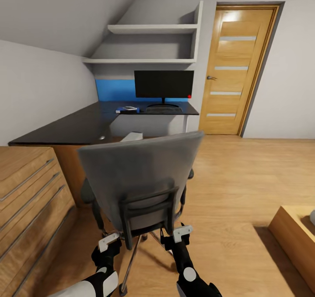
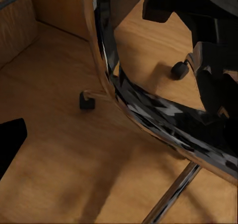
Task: In the bedroom, organize the workspace by keeping the computer under the desk, ensuring the monitor is on the desk, placing the keyboard on the desk next to the monitor, placing the mouse on the desk next to the keyboard, moving the folder from the swivel chair onto the desk next to the mouse, stacking the notebook on top of the folder with the pen on top of the notebook, and positioning the swivel chair next to the desk.
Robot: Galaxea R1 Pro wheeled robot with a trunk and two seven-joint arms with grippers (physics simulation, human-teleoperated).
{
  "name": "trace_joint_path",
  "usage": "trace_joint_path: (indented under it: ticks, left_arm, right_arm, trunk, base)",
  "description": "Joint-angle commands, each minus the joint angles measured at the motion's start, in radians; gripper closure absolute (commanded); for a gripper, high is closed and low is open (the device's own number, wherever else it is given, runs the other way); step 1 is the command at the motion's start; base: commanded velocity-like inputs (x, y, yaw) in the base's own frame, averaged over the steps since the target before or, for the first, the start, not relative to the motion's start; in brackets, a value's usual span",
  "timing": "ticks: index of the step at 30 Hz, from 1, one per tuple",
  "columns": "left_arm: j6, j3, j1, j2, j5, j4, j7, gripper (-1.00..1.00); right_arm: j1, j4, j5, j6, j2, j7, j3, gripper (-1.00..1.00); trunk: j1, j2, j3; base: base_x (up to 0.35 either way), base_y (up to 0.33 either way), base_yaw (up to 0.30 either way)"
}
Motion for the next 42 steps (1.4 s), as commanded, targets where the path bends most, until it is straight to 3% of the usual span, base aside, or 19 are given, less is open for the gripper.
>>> trace_joint_path:
  ticks: [1, 24, 42]
  left_arm:
    - [0.044, -0.025, 0.000, -0.001, -0.026, 0.003, 0.002, -1.00]
    - [0.044, -0.025, 0.000, -0.001, -0.025, 0.003, 0.001, -1.00]
    - [0.044, -0.025, 0.000, -0.001, -0.026, 0.003, 0.001, -1.00]
  right_arm:
    - [-0.001, 0.001, 0.003, -0.002, 0.000, -0.008, 0.003, -1.00]
    - [-0.001, 0.003, 0.003, -0.002, 0.000, -0.008, 0.003, -1.00]
    - [-0.001, 0.004, 0.003, -0.001, 0.000, -0.008, 0.003, -1.00]
  trunk:
    - [0.000, 0.000, -0.001]
    - [0.000, 0.000, -0.001]
    - [0.000, 0.000, -0.001]
  base:
    - [0.199, -0.243, 0.000]
    - [0.028, -0.065, 0.000]
    - [-0.047, 0.132, 0.000]
